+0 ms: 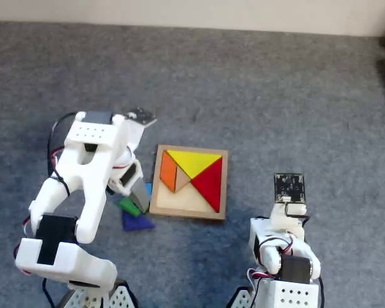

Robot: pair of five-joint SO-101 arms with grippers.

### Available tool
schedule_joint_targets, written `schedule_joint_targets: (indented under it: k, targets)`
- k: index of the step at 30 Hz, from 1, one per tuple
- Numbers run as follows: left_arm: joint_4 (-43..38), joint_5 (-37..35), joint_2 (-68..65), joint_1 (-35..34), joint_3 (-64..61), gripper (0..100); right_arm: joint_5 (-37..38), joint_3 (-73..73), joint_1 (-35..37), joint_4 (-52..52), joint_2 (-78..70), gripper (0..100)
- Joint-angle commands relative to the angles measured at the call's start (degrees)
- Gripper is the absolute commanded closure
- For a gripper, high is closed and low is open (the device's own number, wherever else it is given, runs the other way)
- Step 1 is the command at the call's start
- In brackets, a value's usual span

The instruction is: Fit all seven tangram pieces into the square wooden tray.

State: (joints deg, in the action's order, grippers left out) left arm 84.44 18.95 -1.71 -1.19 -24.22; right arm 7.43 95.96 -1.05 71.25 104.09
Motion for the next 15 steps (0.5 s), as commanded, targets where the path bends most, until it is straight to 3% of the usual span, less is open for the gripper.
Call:
schedule_joint_targets:
  k: [1, 15]
  targets:
    - [-4.8, 0.8, 2.6, -0.7, -2.4, 69, 0.6, 5.8, -0.6, 0.4, 1.0, 99.3]
    - [-17.0, 1.0, 2.6, -0.4, -13.1, 69, 0.6, 5.8, -0.6, 0.4, 1.0, 99.3]
